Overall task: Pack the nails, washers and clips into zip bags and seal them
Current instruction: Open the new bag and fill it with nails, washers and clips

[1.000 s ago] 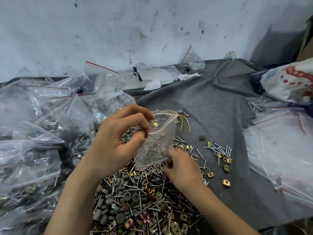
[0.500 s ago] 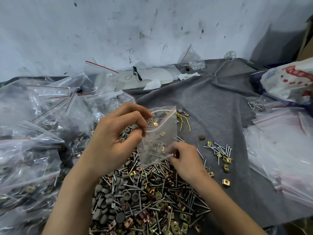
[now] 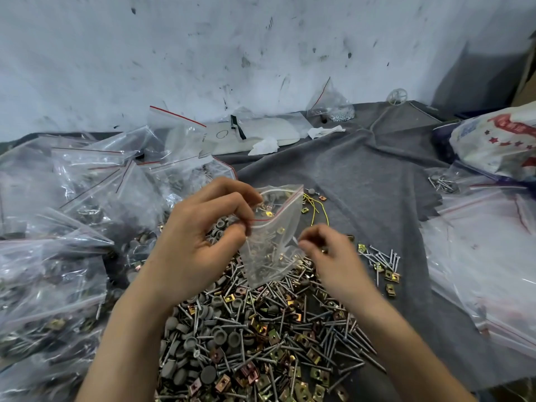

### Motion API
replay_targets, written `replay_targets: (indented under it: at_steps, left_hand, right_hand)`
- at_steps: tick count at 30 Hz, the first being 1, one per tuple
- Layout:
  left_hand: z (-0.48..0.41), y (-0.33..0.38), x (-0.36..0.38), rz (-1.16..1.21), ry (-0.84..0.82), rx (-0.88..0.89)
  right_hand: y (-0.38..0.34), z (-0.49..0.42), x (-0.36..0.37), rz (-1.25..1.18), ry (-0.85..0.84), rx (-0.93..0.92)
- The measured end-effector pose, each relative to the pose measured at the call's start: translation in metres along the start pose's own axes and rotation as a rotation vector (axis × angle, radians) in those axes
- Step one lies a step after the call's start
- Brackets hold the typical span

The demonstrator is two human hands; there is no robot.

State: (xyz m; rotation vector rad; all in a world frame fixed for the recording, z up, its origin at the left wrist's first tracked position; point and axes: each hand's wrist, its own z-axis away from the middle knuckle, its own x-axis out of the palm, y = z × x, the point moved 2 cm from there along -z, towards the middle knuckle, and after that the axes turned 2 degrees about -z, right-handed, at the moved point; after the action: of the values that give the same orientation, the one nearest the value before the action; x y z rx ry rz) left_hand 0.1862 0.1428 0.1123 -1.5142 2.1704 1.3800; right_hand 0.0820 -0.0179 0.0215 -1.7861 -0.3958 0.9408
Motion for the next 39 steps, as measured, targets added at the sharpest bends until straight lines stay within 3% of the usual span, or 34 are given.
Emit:
replay_targets:
  at_steps: [4,7,11,14,22,30,35,37,39]
  left_hand:
    - [-0.001,0.001,0.002,-0.032,-0.008,0.02]
    - [-0.001,0.003,0.005,-0.061,-0.02,0.04]
    - [-0.001,0.003,0.007,-0.089,-0.049,0.048]
    - [-0.001,0.005,0.007,-0.103,-0.066,0.06]
    - [-0.001,0.009,0.008,-0.11,-0.073,0.089]
    - [0.0,0.008,0.007,-0.091,-0.06,0.065]
    - [0.0,0.007,0.006,-0.098,-0.051,0.06]
    - [0.0,0.007,0.004,-0.096,-0.04,0.06]
    - [-0.001,0.005,0.003,-0.093,-0.028,0.06]
  right_hand:
    - [-0.058,-0.006,-0.045,-0.337,0.071,-0.125]
    - [-0.096,-0.001,-0.065,-0.483,-0.02,-0.271]
    - [-0.12,0.005,-0.056,-0.155,-0.276,-0.268]
    - [-0.117,0.003,-0.05,0.118,-0.304,-0.219]
    - [-0.109,-0.003,-0.046,0.031,-0.356,-0.12]
    - [-0.083,-0.008,-0.054,-0.222,-0.129,-0.066]
    - [-0.036,-0.017,-0.033,-0.083,-0.004,0.02]
    - [-0.014,-0.015,-0.023,0.058,-0.064,0.063]
    - [0.009,-0.008,-0.013,0.394,-0.203,0.088]
